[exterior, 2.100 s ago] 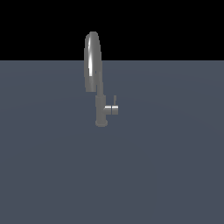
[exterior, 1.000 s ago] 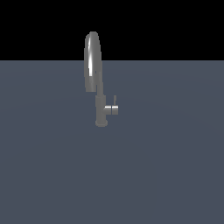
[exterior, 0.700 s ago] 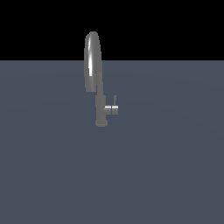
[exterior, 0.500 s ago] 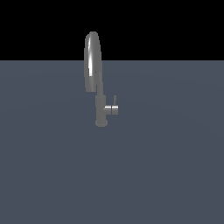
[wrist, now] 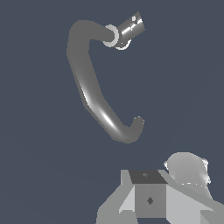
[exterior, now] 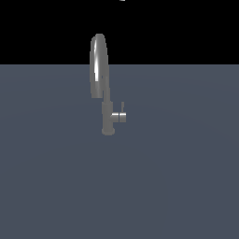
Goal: Turn on the faucet by rotating a designated handle.
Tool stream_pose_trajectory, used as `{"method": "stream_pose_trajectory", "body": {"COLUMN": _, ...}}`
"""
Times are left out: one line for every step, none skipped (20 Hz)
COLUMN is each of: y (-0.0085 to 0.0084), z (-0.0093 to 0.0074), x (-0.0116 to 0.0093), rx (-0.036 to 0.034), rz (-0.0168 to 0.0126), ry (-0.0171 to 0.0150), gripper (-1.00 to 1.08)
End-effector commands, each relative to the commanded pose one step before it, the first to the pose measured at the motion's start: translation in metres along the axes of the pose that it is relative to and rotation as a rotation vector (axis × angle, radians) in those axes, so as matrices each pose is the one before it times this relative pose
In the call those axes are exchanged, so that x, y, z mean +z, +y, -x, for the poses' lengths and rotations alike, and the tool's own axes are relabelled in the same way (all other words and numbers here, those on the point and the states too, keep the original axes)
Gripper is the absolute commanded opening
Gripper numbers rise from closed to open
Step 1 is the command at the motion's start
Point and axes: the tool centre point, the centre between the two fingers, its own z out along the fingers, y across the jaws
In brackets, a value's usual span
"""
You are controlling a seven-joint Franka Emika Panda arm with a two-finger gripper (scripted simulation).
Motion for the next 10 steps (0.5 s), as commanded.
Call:
{"method": "stream_pose_trajectory", "body": {"y": -0.00258, "z": -0.01645, "x": 0.00253, "rx": 0.03802, "rz": -0.03791, "ry": -0.03764, "gripper": -1.0}}
{"method": "stream_pose_trajectory", "body": {"y": -0.00106, "z": -0.00652, "x": 0.00099, "rx": 0.01515, "rz": -0.01514, "ry": -0.01512, "gripper": -1.0}}
{"method": "stream_pose_trajectory", "body": {"y": -0.00106, "z": -0.00656, "x": 0.00099, "rx": 0.01523, "rz": -0.01525, "ry": -0.01523, "gripper": -1.0}}
{"method": "stream_pose_trajectory", "body": {"y": -0.00107, "z": -0.00659, "x": 0.00099, "rx": 0.01531, "rz": -0.01535, "ry": -0.01533, "gripper": -1.0}}
{"method": "stream_pose_trajectory", "body": {"y": -0.00107, "z": -0.00663, "x": 0.00099, "rx": 0.0154, "rz": -0.01547, "ry": -0.01544, "gripper": -1.0}}
{"method": "stream_pose_trajectory", "body": {"y": -0.00107, "z": -0.00668, "x": 0.00099, "rx": 0.0155, "rz": -0.01559, "ry": -0.01557, "gripper": -1.0}}
{"method": "stream_pose_trajectory", "body": {"y": -0.00108, "z": -0.00671, "x": 0.001, "rx": 0.01559, "rz": -0.01571, "ry": -0.01568, "gripper": -1.0}}
{"method": "stream_pose_trajectory", "body": {"y": -0.00108, "z": -0.00676, "x": 0.001, "rx": 0.0157, "rz": -0.01584, "ry": -0.01582, "gripper": -1.0}}
{"method": "stream_pose_trajectory", "body": {"y": -0.00109, "z": -0.0068, "x": 0.001, "rx": 0.01582, "rz": -0.01597, "ry": -0.01595, "gripper": -1.0}}
{"method": "stream_pose_trajectory", "body": {"y": -0.00109, "z": -0.00686, "x": 0.00101, "rx": 0.01595, "rz": -0.01612, "ry": -0.0161, "gripper": -1.0}}
